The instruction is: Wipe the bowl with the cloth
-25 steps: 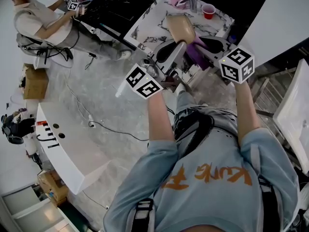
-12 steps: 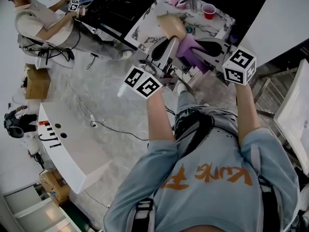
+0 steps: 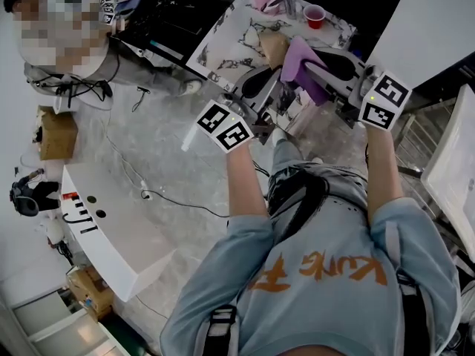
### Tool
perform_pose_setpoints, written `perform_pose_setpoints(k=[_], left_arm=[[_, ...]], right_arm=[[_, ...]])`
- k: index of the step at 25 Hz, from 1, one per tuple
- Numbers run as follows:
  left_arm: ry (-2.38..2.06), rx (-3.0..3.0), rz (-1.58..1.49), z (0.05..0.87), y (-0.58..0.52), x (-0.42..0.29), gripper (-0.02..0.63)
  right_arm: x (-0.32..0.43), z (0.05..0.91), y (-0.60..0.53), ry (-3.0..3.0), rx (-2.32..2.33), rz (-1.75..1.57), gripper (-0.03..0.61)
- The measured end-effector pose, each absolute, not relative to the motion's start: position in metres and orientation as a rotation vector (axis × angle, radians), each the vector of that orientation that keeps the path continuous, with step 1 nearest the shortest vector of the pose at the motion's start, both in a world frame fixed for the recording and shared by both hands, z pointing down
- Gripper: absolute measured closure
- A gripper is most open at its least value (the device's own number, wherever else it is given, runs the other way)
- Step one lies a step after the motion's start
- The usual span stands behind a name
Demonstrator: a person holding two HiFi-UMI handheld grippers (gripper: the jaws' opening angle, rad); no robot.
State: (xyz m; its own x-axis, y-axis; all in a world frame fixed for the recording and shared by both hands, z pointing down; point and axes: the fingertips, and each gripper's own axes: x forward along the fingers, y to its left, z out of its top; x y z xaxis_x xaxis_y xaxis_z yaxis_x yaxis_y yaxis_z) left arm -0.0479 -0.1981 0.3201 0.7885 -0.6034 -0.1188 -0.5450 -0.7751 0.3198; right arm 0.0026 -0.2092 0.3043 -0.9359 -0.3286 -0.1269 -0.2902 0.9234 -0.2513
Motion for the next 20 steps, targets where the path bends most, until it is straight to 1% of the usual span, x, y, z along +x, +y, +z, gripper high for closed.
perform_pose_setpoints(k=[4,10,20], left_arm=[[-0.742,2.776,-0.292,0.318,-0.187,-0.032,0.584],[-0.554,2.810,-0.365,0.305,-0.172,-0.023,0.583],[-0.454,2.816,-0.467,0.289,-0.161,-0.023,0.583]], right_arm=[[0.014,0.297,-0.220,2.859,-0.534,-0.339,0.468],[0.029,0.286,-0.233,2.735,-0.573,-0.384,0.468],[0.034,0.297,-0.256,2.683,-0.750,-0.437,0.468]])
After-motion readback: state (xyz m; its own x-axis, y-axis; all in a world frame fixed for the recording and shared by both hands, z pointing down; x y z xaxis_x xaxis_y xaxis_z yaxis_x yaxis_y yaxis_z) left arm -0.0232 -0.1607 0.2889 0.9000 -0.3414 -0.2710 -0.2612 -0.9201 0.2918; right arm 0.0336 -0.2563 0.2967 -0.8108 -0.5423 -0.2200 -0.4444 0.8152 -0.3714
